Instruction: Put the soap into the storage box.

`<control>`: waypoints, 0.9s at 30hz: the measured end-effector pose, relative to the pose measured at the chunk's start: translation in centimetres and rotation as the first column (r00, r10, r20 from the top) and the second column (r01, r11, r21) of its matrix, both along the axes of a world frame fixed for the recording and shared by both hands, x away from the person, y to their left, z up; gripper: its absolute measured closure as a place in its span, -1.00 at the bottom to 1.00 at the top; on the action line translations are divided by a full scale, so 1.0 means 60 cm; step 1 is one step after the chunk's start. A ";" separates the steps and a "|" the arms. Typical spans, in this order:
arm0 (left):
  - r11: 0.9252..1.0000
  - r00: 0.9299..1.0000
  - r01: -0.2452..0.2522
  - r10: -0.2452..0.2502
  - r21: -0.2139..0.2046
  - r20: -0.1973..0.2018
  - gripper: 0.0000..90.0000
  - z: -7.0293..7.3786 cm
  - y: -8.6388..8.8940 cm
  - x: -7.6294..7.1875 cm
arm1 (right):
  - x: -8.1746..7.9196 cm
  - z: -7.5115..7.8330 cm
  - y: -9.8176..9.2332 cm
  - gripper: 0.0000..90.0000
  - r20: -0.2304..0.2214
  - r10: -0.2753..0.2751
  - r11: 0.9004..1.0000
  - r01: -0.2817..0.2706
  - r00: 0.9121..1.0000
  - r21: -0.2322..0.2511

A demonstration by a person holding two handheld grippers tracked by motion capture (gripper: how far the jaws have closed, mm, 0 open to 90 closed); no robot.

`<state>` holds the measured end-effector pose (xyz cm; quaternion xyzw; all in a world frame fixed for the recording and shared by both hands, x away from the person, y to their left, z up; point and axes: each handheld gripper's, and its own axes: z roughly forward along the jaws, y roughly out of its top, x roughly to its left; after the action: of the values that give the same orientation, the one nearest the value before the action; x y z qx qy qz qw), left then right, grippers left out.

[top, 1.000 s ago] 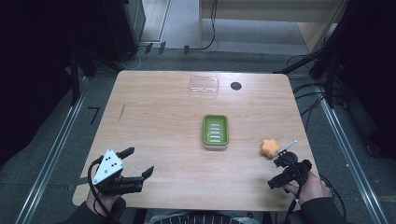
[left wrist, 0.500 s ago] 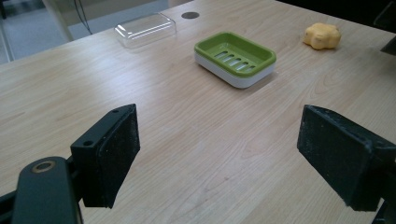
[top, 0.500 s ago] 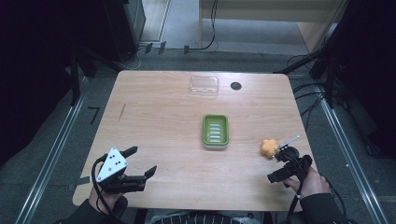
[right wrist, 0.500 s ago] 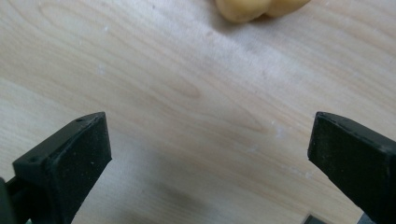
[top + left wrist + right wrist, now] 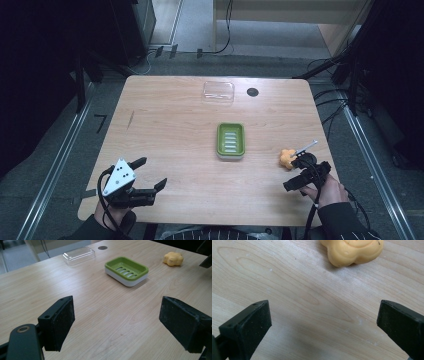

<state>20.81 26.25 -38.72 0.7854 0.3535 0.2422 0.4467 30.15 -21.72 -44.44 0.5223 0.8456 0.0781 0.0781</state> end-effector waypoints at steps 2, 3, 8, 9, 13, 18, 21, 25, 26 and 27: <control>1.000 1.000 -0.003 0.003 -0.003 -0.002 -0.70 0.000 0.001 0.000 | 0.004 -0.001 0.003 -1.00 -0.004 -0.004 1.000 0.004 1.000 -0.001; 1.000 1.000 -0.003 0.003 -0.003 -0.002 -0.70 0.000 0.001 0.000 | 0.006 -0.001 0.003 -1.00 -0.003 0.001 1.000 -0.001 1.000 -0.003; 1.000 1.000 -0.004 0.004 -0.004 -0.001 -0.70 0.000 0.002 0.000 | 0.018 0.000 0.009 -1.00 -0.005 0.000 1.000 0.000 1.000 -0.013; 1.000 1.000 -0.004 0.004 -0.005 -0.001 -0.70 0.000 0.002 0.000 | 0.018 0.000 0.009 -1.00 -0.005 0.000 1.000 0.000 1.000 -0.013; 1.000 1.000 -0.001 0.001 -0.002 -0.001 -0.70 0.000 0.002 0.000 | 0.030 0.000 0.018 -1.00 -0.002 -0.001 1.000 0.001 1.000 -0.016; 1.000 1.000 -0.002 0.002 -0.001 0.000 -0.70 0.000 0.002 0.000 | 0.042 0.002 0.025 -1.00 -0.001 0.005 1.000 -0.005 1.000 -0.015; 1.000 1.000 -0.002 0.002 -0.001 0.000 -0.70 0.000 0.002 0.000 | 0.045 0.002 0.026 -1.00 0.003 0.007 1.000 -0.007 1.000 -0.016; 1.000 1.000 -0.002 0.002 -0.002 0.000 -0.70 0.000 0.002 -0.001 | 0.055 0.004 0.027 -1.00 0.004 0.012 1.000 -0.012 1.000 -0.012; 1.000 1.000 -0.002 0.002 -0.002 0.000 -0.70 0.000 0.002 -0.001 | 0.055 0.004 0.027 -1.00 0.004 0.012 1.000 -0.012 1.000 -0.012; 1.000 1.000 -0.002 0.002 -0.002 0.000 -0.70 0.000 0.002 -0.001 | 0.056 0.004 0.028 -1.00 0.003 0.011 1.000 -0.011 1.000 -0.011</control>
<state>20.76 26.36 -38.71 0.7845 0.3547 0.2423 0.4474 33.53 -20.07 -44.18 0.5171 0.8488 0.0745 0.0816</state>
